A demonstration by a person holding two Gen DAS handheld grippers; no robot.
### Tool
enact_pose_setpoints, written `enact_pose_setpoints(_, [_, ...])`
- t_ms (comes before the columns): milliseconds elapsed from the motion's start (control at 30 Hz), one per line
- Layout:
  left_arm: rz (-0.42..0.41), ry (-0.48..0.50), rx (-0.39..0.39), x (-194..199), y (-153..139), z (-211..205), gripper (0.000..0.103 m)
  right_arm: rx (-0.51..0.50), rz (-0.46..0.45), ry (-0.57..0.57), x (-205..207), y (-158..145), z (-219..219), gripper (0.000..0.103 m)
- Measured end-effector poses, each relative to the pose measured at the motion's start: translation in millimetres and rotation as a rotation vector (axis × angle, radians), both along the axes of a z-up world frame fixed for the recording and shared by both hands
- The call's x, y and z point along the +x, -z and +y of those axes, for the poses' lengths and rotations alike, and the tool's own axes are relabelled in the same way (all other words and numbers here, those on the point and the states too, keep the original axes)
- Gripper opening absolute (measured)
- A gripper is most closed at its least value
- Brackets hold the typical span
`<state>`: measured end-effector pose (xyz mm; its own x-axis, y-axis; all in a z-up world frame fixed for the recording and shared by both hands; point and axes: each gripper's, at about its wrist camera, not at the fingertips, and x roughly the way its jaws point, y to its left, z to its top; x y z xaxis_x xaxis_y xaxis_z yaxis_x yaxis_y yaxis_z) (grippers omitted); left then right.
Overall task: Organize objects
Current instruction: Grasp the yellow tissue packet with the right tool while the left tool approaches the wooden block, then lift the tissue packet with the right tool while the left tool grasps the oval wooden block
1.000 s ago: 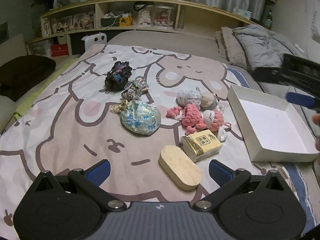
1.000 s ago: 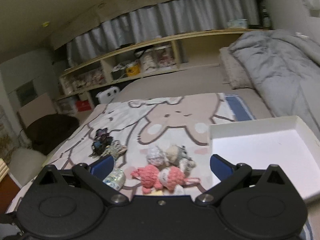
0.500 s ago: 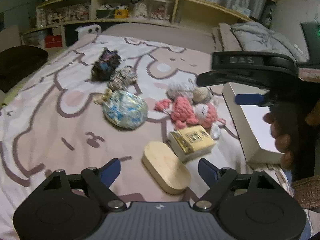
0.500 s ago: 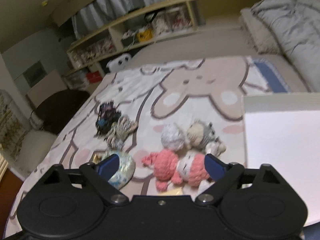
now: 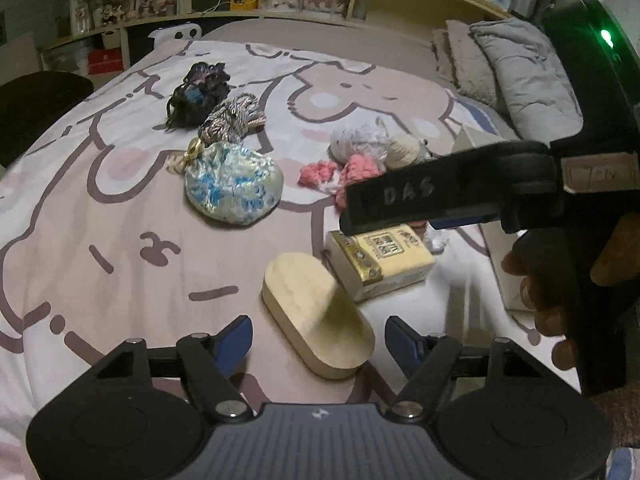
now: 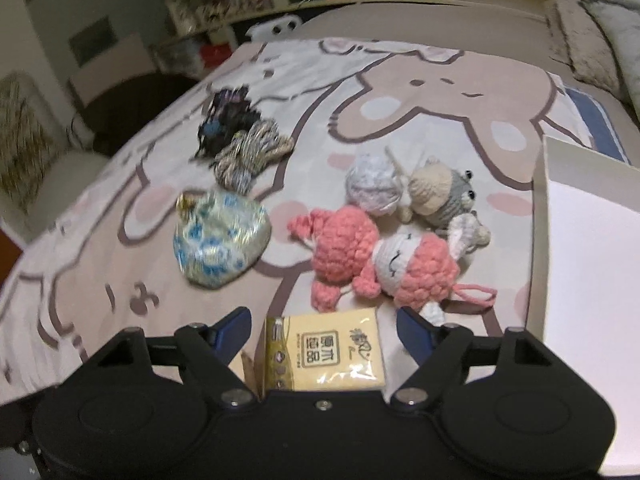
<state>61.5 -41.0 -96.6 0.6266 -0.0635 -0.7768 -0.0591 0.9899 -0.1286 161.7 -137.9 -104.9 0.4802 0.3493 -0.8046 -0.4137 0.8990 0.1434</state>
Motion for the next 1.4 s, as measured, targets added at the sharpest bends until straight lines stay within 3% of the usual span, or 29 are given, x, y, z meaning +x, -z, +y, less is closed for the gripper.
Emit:
enact_pose_setpoints(233, [0.035, -0.067, -0.022, 5, 10, 4, 0.061, -0.081, 0.041, -0.014, -1, 18, 9, 0.078])
enact_pose_setpoints(267, [0.034, -0.074, -0.022, 5, 10, 5, 0.061, -0.072, 0.044, -0.007, -1, 20, 8, 0.073])
enact_pose_setpoints(467, [0.028, -0.094, 0.038, 0, 7, 8, 0.061, -0.039, 0.042, 0.024, -1, 17, 0, 0.072])
enact_pose_setpoints(633, [0.027, -0.105, -0.042, 3, 6, 14, 0.061, 0.048, 0.036, 0.075, -6, -2, -21, 0.071])
enact_pose_setpoints(767, [-0.008, -0.077, -0.039, 12, 3, 4, 0.062, 0.113, 0.005, 0.112, -11, -18, -35, 0.071])
enact_pose_setpoints(933, [0.054, -0.092, -0.055, 25, 15, -4, 0.061, 0.119, 0.001, 0.139, -13, -22, -42, 0.071])
enact_pose_setpoints(1133, [0.094, -0.116, 0.021, 34, 26, -12, 0.059, 0.111, 0.002, 0.142, -15, -19, -42, 0.071])
enact_pose_setpoints(1400, [0.125, -0.112, 0.048, 22, 21, -3, 0.050, 0.097, 0.000, 0.138, -18, -18, -41, 0.071])
